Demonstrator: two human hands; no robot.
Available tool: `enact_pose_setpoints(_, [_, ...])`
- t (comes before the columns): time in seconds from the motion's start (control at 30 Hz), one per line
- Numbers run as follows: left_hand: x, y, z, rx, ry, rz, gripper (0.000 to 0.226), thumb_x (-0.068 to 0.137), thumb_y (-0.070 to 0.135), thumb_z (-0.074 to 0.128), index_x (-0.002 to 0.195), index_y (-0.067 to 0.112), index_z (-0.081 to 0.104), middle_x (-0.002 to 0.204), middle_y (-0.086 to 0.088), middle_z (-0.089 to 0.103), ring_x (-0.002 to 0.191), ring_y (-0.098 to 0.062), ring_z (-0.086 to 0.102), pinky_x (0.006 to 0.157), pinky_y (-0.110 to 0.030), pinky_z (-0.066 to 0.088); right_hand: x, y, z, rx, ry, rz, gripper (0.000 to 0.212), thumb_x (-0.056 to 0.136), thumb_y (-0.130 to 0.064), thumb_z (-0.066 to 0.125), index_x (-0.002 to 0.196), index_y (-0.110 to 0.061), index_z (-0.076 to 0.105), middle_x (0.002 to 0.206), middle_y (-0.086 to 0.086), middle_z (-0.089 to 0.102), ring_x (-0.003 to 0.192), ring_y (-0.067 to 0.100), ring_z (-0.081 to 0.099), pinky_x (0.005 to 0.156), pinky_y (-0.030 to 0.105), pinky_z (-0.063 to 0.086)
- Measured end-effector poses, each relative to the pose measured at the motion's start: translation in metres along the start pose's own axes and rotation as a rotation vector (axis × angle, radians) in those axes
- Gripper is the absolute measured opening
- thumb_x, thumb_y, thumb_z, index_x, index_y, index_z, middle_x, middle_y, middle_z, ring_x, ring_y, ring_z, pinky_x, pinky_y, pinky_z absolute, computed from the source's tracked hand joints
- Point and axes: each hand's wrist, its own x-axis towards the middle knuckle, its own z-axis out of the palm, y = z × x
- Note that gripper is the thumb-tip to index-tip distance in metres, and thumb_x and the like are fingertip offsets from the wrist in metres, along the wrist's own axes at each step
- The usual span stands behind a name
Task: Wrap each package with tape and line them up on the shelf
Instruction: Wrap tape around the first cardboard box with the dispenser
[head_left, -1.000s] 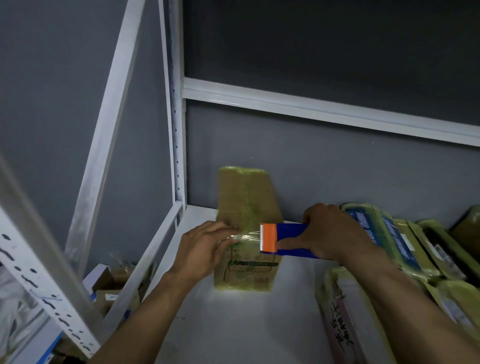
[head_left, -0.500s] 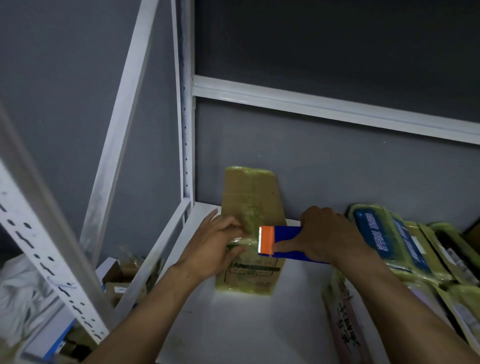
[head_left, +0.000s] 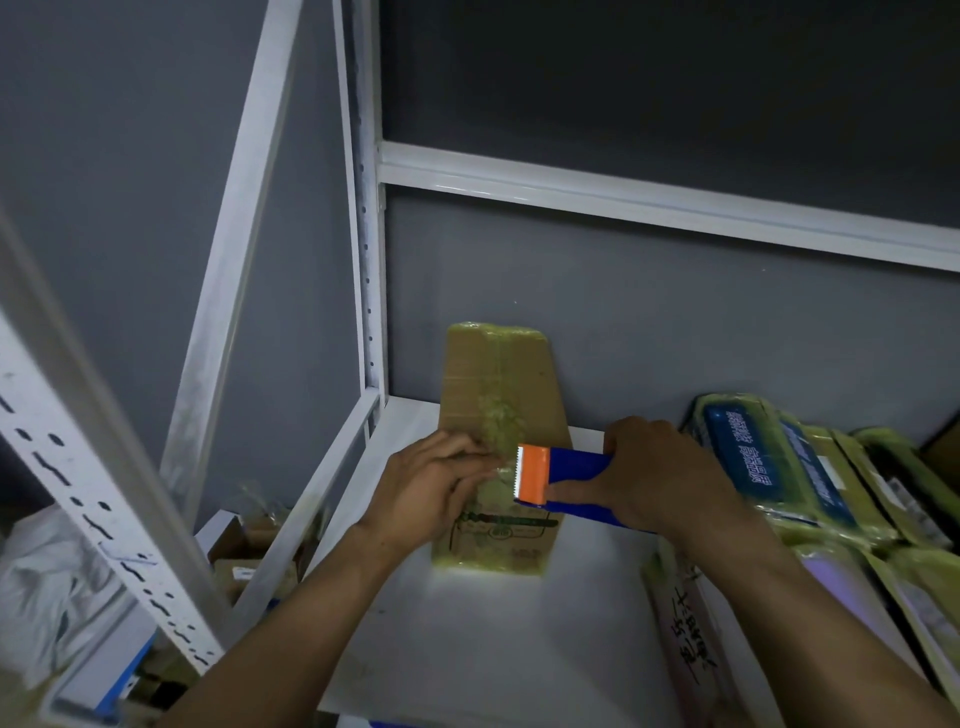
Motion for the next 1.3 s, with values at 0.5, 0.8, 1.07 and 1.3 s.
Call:
enact_pose_setpoints(0.5, [0.002, 0.017, -0.006, 0.037, -0.062, -0.044, 0.035, 0.107, 0.040, 0.040, 0.121, 0.028, 0.070, 0.125, 0.017, 0.065, 0.114, -0.011, 0.058, 0.092, -0.028, 0.049, -0.001, 0.018, -0.004, -0.033, 0.032, 0.059, 0.091, 0.044, -0.100, 0.065, 0.092, -0.023, 0.058, 0.091, -0.004, 0.064, 0.086, 0.017, 0.066, 0.076, 0.035, 0.059])
enact_pose_setpoints(0.8, [0.003, 0.024, 0.003, 0.127, -0.106, -0.057, 0.046, 0.089, 0.018, 0.070, 0.132, 0.035, 0.066, 0.112, 0.014, 0.061, 0.108, -0.015, 0.052, 0.088, -0.028, 0.046, 0.005, 0.020, 0.000, -0.029, 0.022, 0.051, 0.094, 0.043, -0.100, 0.066, 0.095, -0.022, 0.057, 0.098, -0.003, 0.063, 0.092, 0.019, 0.064, 0.078, 0.035, 0.056])
enact_pose_setpoints(1.07, [0.023, 0.027, 0.006, -0.032, -0.133, -0.024, 0.019, 0.097, 0.039, 0.066, 0.108, 0.025, 0.073, 0.107, 0.014, 0.069, 0.102, -0.003, 0.056, 0.083, -0.023, 0.048, 0.005, 0.022, 0.002, -0.041, 0.003, 0.061, 0.098, 0.046, -0.101, 0.063, 0.102, -0.021, 0.057, 0.103, -0.002, 0.062, 0.093, 0.018, 0.063, 0.075, 0.033, 0.053])
enact_pose_setpoints(1.3, [0.022, 0.024, 0.001, -0.039, -0.199, -0.048, 0.034, 0.092, 0.042, 0.069, 0.125, 0.032, 0.072, 0.108, 0.015, 0.070, 0.099, -0.011, 0.060, 0.079, -0.030, 0.054, 0.004, 0.020, 0.007, -0.037, 0.018, 0.049, 0.091, 0.049, -0.103, 0.057, 0.093, -0.023, 0.056, 0.092, -0.006, 0.059, 0.081, 0.012, 0.059, 0.061, 0.027, 0.041])
